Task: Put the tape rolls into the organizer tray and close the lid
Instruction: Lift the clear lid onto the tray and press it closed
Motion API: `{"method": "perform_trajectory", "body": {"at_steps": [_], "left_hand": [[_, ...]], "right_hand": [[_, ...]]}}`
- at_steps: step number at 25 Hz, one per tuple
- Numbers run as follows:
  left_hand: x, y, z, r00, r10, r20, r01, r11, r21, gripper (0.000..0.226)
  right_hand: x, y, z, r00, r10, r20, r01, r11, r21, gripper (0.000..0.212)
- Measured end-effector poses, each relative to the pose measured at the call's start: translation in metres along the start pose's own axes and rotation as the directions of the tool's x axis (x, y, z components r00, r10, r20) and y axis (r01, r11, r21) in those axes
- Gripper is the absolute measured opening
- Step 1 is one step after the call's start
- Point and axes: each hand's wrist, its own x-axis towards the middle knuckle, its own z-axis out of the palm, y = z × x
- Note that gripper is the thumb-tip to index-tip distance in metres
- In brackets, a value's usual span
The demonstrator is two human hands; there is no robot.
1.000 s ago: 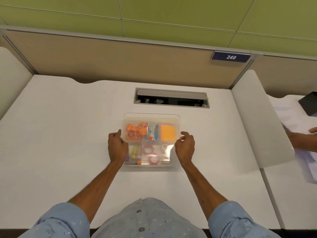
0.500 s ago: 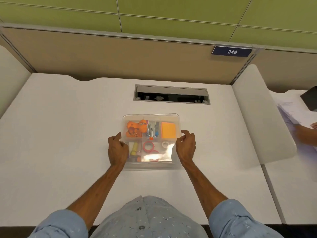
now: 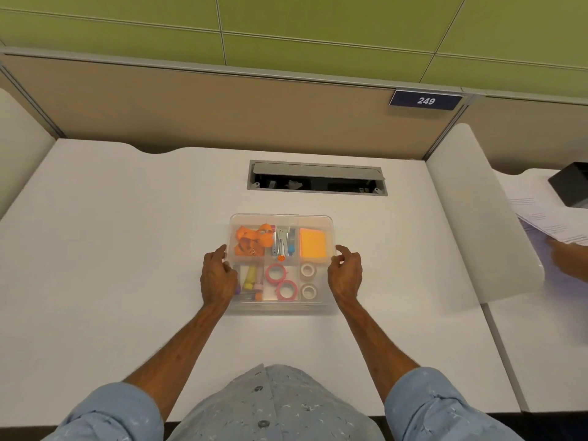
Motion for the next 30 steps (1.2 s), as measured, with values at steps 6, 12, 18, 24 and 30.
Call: {"method": "perform_trajectory", "body": {"at_steps": [6, 12, 18, 24, 30], "left_hand": [[-0.010, -0.012, 0.005, 0.995, 0.087, 0.048, -0.090, 0.994, 0.061, 0.058], [-0.040, -0.030, 0.020, 0.936, 0.351, 0.015, -0.336, 0.883, 0.329, 0.061], [-0.043, -0.039, 0.027, 0.923, 0.377, 0.072, -0.374, 0.839, 0.396, 0.069], [-0.040, -0.036, 0.026, 0.930, 0.347, 0.124, -0.369, 0.880, 0.299, 0.079], [-0.040, -0.035, 0.025, 0.919, 0.372, 0.131, -0.393, 0.832, 0.392, 0.079]], "right_hand": [[-0.012, 0.015, 0.005, 0.998, -0.053, 0.025, 0.053, 0.999, 0.006, 0.043], [-0.046, 0.020, 0.010, 0.911, -0.408, 0.052, 0.396, 0.835, -0.381, 0.058], [-0.054, 0.026, 0.019, 0.894, -0.412, 0.179, 0.446, 0.768, -0.460, 0.066], [-0.053, 0.020, 0.020, 0.906, -0.378, 0.188, 0.422, 0.829, -0.367, 0.073], [-0.051, 0.019, 0.018, 0.903, -0.359, 0.236, 0.427, 0.812, -0.399, 0.073]]}}
